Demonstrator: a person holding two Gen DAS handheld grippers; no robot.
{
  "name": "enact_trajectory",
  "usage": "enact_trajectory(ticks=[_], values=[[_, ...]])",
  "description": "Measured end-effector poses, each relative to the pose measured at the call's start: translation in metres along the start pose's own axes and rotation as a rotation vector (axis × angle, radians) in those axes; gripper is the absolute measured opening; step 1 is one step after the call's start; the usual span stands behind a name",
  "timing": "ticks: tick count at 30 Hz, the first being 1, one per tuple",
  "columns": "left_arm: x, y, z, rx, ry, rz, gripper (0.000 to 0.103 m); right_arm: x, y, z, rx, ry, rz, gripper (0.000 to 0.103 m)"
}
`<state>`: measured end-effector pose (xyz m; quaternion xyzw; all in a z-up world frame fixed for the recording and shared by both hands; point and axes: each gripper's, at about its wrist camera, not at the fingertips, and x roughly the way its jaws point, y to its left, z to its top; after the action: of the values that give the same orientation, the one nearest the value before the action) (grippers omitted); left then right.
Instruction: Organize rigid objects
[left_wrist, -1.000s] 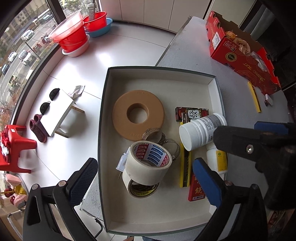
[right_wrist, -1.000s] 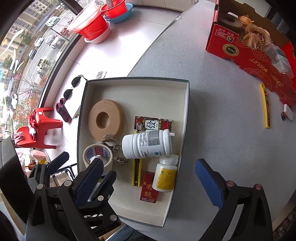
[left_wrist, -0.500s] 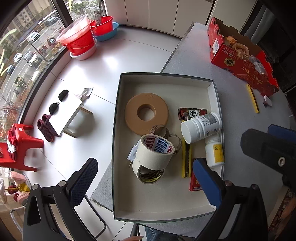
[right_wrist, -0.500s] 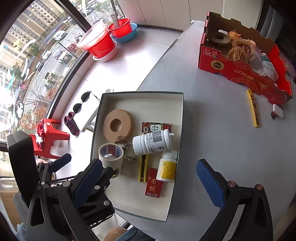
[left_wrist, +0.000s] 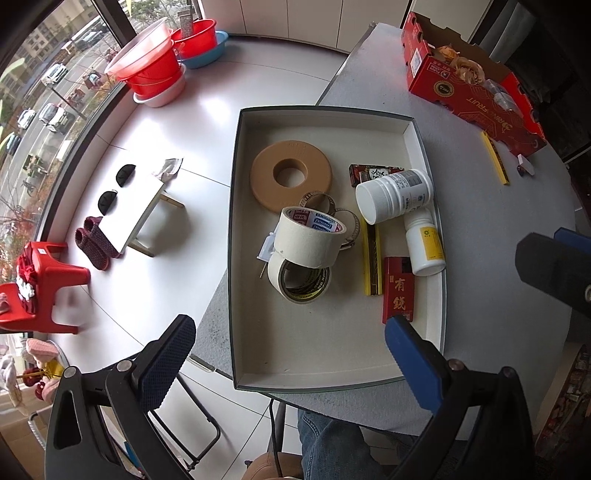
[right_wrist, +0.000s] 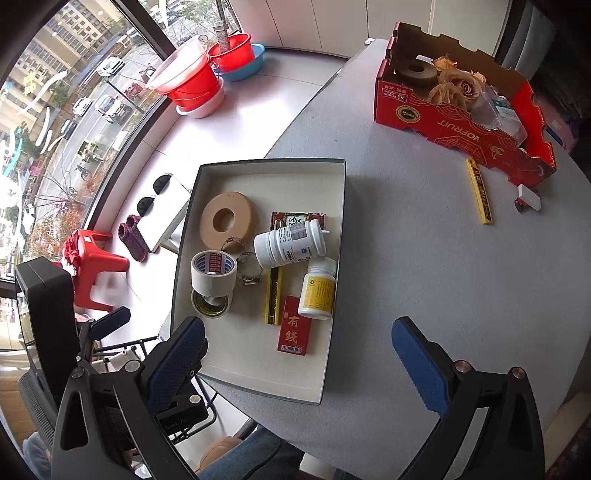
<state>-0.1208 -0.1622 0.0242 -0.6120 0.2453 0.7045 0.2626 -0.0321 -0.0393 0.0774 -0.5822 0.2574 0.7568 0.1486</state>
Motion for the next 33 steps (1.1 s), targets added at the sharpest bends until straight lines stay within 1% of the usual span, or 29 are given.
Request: enact_trajectory(ticks=[3, 7, 18, 23, 33], values=[[-0.001, -0.001, -0.002, 0.004, 0.004, 0.006, 0.103, -0.003, -0.002, -0.004, 0.003, -0.005, -0.002, 0.102], [-0.005, -0.002, 0.0, 0.006, -0.003, 0.016, 0.103, -0.005, -0.001, -0.005, -0.013, -0.009, -0.026, 0.102], [-0.008, -0.007, 0.001, 0.025, -0.004, 0.029, 0.102, -0.009, 0.012, -0.006, -0.104, -0.027, -0.052, 0.102], [-0.007, -0.005, -0.003, 0.027, -0.002, 0.039, 0.103, -0.005, 0.016, -0.008, -0.122, -0.016, -0.059, 0.102], [-0.006, -0.001, -0.007, 0.019, 0.005, 0.03, 0.102, 0.0, 0.019, -0.01, -0.134, 0.003, -0.073, 0.102]])
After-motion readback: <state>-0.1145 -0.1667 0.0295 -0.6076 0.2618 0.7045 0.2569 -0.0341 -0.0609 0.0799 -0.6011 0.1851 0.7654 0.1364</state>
